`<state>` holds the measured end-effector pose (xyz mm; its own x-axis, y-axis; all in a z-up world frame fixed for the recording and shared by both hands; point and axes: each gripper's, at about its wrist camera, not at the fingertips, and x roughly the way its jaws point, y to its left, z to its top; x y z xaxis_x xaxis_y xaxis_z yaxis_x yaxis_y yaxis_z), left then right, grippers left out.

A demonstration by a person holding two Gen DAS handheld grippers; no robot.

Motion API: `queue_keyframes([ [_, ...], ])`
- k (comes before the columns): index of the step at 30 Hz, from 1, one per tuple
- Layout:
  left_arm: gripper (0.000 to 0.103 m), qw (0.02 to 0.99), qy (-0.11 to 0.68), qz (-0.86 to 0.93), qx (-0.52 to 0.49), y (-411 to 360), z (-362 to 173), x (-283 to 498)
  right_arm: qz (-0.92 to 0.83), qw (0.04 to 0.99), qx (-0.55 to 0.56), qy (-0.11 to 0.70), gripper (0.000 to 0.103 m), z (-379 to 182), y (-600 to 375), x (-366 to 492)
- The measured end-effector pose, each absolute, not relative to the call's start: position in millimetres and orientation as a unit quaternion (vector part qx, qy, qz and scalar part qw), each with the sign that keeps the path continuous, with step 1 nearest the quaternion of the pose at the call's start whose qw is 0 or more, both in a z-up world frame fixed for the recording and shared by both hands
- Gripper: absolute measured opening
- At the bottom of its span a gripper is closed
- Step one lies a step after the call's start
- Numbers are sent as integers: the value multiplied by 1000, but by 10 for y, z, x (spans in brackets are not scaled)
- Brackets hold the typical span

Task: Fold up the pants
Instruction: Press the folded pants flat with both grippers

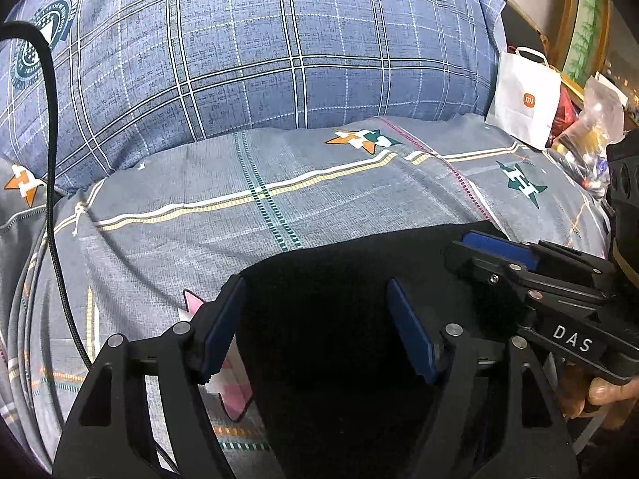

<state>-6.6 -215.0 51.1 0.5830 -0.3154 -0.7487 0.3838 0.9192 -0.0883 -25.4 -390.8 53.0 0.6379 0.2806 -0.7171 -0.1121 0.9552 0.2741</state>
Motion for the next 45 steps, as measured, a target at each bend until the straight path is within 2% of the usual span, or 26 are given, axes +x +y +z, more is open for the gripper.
queue_keyframes([
  [9, 73, 892, 404, -202, 23, -2008, 681, -307, 99, 907, 76, 401, 30, 804, -3898, -668],
  [19, 73, 887, 413, -204, 39, -2081, 489, -592, 78, 897, 65, 430, 33, 579, -3953, -1128],
  [32, 73, 889, 413, -196, 28, -2027, 601, -670, 94, 903, 69, 413, 37, 805, -3870, -1159],
  [45, 73, 885, 425, -189, 18, -1999, 452, -735, 97, 894, 67, 433, 38, 596, -3804, -1203],
])
